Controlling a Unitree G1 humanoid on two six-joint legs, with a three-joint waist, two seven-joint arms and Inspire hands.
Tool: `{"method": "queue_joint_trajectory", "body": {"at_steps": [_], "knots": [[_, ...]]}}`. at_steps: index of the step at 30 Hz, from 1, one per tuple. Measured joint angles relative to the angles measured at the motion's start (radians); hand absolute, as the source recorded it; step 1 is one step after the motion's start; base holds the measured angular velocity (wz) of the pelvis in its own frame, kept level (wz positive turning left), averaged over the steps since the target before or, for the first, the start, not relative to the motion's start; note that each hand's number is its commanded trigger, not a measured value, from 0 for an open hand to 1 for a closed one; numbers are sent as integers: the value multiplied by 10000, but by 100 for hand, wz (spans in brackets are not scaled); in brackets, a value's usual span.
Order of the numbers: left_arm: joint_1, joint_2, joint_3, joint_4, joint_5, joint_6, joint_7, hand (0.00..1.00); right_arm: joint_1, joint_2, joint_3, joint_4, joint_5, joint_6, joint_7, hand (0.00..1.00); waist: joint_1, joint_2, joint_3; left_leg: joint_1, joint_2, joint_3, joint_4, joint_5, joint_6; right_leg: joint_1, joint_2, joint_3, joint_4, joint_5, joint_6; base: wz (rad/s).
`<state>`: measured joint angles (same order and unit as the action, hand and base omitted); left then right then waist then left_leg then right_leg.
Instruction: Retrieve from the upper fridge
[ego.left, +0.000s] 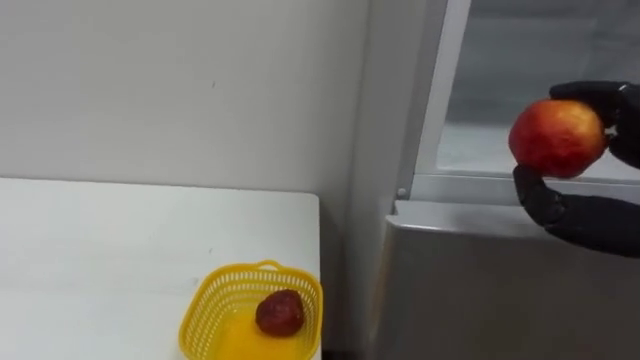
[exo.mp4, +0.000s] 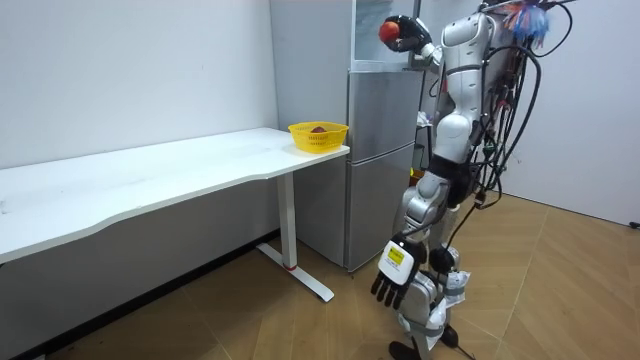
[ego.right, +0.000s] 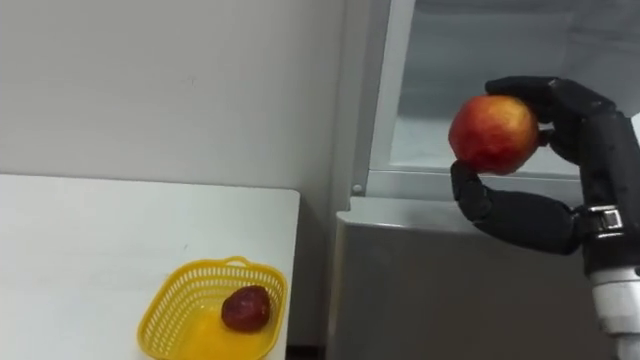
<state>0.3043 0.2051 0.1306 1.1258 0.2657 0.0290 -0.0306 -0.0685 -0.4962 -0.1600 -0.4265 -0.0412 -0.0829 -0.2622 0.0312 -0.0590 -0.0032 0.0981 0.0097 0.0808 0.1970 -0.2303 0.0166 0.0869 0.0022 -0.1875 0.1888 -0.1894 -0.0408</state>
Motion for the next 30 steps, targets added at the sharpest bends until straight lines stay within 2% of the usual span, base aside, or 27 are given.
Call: {"method": "queue_joint_trajectory", "body": {"at_steps": [1, 3, 5, 10, 14, 20, 24, 30], "knots": [[-45, -18, -41, 54, -12, -92, 1, 0, 49, 82, 20, -297, -255, -213, -3, 100, -1, 9, 5, -6, 2, 30, -21, 0, 0, -11, 7, 35, -3, 1, -1, -10], [-160, 28, -394, 169, -15, -130, -2, 0, 51, 236, 272, -686, -344, -363, -121, 100, 14, 57, 22, 10, 51, 50, -60, 0, 0, -18, 7, 46, -9, 1, -1, -5], [-392, 60, -833, 339, -26, -135, 23, 0, 49, 306, 975, -941, -559, -498, -68, 100, 41, 40, 24, 15, 68, 53, -99, 0, 0, -29, 16, 55, -33, 0, 0, 0], [-593, 58, -1417, 430, -16, -125, -34, 0, 83, 826, 2010, -955, -1513, -471, 771, 100, 83, -65, 9, -12, 66, 21, -99, 0, -1, -68, 13, 51, -32, 0, 0, 0], [-725, 60, -1480, 444, -22, -130, -245, 0, 76, 1064, 2449, -955, -2058, -473, 1290, 100, 382, -70, 10, 3, 64, 11, -108, -2, 2, -48, 6, 55, -3, 0, 1, 0], [-999, 69, -1780, 507, -11, -313, -329, 0, 68, 1142, 3268, -947, -2809, -564, 1912, 100, 811, -47, 25, -5, 51, -88, -152, -4, -1, -3, 15, 46, -12, 0, -1, 4], [-1111, 79, -2123, 530, -10, -314, -456, 0, -35, 1142, 3629, -903, -2840, -586, 2067, 100, 882, -33, 38, -48, -31, -196, -105, -3, 2, 18, -13, -49, -17, -3, 6, 8], [-1146, 103, -2122, 410, 17, -261, -749, 0, -347, 1146, 4167, -566, -3078, -548, 2548, 100, 1136, 6, 83, -139, -61, -348, -76, -3, 3, -6, -24, -178, -33, -13, 14, 6]]}}
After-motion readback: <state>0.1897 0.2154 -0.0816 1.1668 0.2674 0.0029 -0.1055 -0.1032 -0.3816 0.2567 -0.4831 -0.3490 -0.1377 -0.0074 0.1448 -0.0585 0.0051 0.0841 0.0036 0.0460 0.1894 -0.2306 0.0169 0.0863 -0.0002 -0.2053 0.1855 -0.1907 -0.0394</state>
